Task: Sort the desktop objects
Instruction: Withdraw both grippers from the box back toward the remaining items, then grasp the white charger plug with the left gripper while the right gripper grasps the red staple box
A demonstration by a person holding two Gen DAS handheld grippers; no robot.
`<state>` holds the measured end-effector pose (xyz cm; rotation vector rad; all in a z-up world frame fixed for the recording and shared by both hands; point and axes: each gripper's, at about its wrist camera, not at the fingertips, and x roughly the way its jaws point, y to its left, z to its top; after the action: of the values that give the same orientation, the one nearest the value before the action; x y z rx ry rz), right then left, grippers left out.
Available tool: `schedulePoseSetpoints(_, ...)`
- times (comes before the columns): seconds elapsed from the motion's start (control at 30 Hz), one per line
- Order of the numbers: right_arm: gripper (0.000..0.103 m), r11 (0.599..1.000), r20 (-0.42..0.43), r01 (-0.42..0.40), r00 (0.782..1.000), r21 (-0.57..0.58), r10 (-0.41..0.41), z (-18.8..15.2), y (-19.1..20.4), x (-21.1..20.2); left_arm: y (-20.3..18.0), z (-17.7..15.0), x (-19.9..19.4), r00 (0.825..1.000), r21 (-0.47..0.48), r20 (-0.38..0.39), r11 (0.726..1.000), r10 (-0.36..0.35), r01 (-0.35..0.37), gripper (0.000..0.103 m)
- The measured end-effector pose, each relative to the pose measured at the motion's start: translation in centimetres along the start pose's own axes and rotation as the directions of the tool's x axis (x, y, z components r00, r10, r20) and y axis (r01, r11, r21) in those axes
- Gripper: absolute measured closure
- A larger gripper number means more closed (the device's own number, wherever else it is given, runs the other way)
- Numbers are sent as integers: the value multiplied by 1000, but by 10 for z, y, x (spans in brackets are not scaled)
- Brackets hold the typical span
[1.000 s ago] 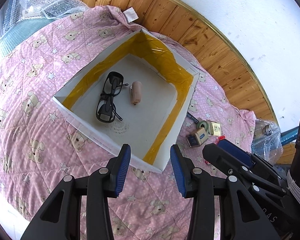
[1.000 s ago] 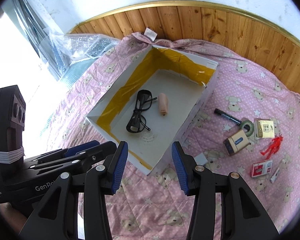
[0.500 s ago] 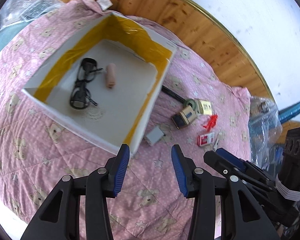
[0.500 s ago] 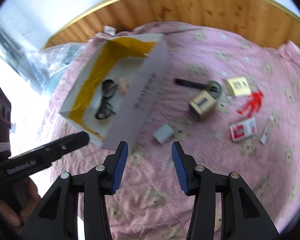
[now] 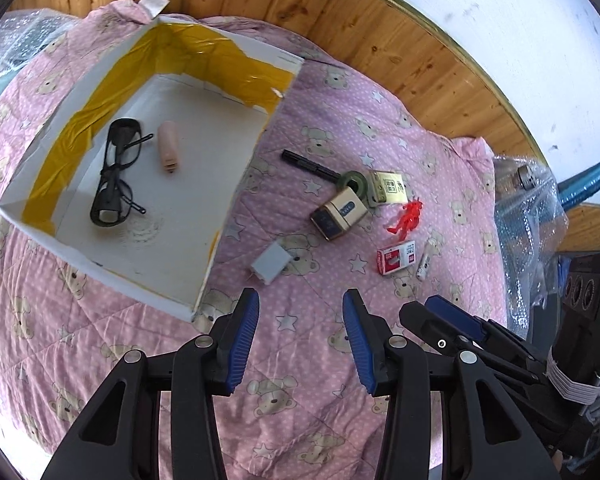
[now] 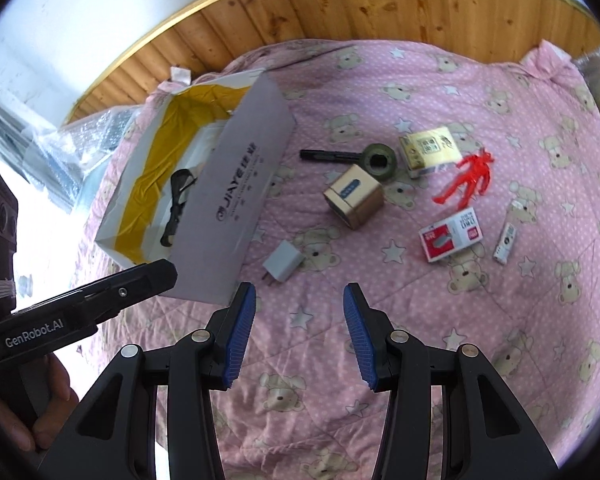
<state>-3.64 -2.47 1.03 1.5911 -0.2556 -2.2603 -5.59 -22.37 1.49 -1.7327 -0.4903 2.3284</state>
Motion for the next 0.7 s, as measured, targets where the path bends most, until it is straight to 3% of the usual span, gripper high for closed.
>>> schedulePoseSetpoints(0.4,54,989,-21,23,1000,149,-20,-7,-61,13,-20,6,38,997,57,-72,998,15,-11,58)
schedulePoseSetpoints(0.7,54,972,-55,46,998,233,-34,-13,-98,30,-20,4,79,987,71,-161,997,-13,25,58)
